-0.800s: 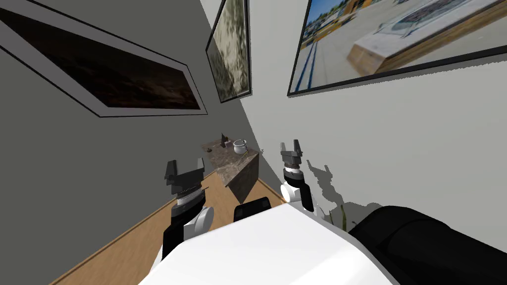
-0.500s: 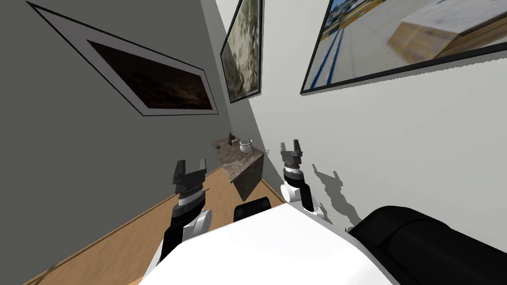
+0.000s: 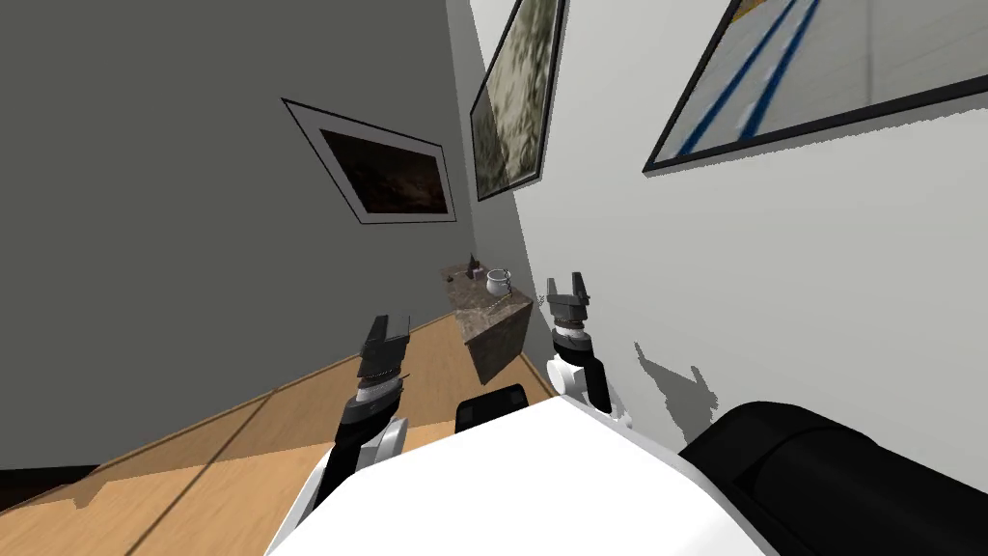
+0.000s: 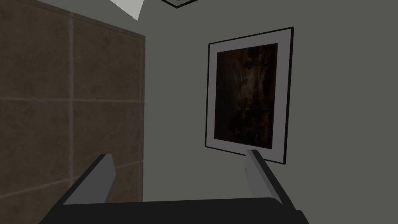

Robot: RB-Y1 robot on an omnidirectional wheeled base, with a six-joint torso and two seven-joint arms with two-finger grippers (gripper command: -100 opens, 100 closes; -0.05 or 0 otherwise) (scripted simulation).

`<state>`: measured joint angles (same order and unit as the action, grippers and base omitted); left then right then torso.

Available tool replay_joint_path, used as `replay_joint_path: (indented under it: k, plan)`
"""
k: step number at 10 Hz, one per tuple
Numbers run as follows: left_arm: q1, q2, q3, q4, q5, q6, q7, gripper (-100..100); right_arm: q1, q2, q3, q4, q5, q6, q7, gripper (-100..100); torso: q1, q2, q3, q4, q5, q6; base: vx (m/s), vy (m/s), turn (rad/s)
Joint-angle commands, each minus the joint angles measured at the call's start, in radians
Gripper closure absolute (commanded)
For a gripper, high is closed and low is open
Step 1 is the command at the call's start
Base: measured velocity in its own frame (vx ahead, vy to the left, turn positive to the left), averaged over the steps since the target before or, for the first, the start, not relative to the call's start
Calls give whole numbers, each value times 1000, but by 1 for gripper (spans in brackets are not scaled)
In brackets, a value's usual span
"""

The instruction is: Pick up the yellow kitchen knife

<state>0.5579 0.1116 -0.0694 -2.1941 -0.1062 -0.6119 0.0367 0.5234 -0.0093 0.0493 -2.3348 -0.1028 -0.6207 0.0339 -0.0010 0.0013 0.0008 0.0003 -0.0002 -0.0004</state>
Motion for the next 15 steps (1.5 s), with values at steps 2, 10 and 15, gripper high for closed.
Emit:
replay_joint_path:
  k: [2, 10, 15]
  plan:
    - [13, 27, 2, 22, -47, -2, -19, -100, 0, 0, 0, 0, 0, 0, 0, 0, 0, 1, 0, 0, 0, 0, -31, -12, 439]
    - [63, 106, 12, 121, -239, -2, -107, -100, 0, 0, 0, 0, 0, 0, 0, 0, 0, 1, 1, 0, 0, 1, -38, -3, 405]
    - [99, 139, 19, 183, -360, -3, -162, -100, 0, 0, 0, 0, 0, 0, 0, 0, -1, 1, 1, 0, 0, 2, -46, 11, 418]
